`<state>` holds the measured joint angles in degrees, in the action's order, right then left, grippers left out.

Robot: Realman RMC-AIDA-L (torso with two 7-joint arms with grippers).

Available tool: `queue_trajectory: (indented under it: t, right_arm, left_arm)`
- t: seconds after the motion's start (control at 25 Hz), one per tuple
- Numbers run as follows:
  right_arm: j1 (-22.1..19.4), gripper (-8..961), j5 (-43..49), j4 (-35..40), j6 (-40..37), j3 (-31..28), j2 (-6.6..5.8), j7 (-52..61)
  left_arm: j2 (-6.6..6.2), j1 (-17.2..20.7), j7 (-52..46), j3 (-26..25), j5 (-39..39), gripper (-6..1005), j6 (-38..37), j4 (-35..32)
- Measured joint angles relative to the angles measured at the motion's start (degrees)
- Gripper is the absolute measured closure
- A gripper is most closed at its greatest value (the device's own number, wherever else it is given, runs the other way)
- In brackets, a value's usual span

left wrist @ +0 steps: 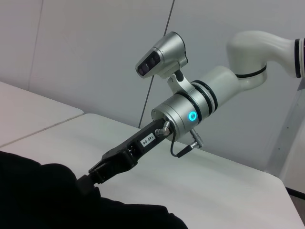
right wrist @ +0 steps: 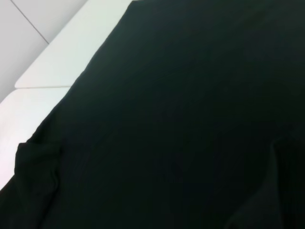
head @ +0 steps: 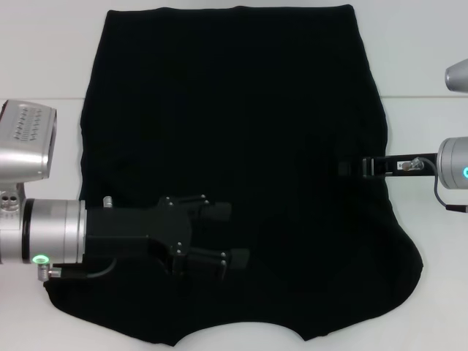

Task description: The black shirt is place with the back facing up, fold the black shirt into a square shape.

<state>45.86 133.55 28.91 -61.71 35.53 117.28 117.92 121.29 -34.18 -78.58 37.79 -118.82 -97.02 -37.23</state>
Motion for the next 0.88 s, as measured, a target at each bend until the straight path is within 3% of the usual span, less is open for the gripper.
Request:
queue_trajectory:
  t: [0.28, 0.52, 0.88]
  right_arm:
    - [0.28, 877, -0.12, 0.19, -0.33, 0.07, 0.05, 0.87]
    - [-0.15, 872, -2.73, 1.89, -5.95, -0.18, -0.22, 0.24]
    - [-1.06, 452, -4.06, 2.36, -8.84, -0.19, -2.38, 0.85]
  left_arm:
    - [0.0, 0.07, 0.0, 0.0, 0.0, 70, 0.13, -0.12]
    - [-0.01, 0.04, -0.48, -0.02, 0.0, 73, 0.72, -0.07]
    - [-0.2, 0.11, -1.36, -1.43, 0.0, 78, 0.8, -0.15]
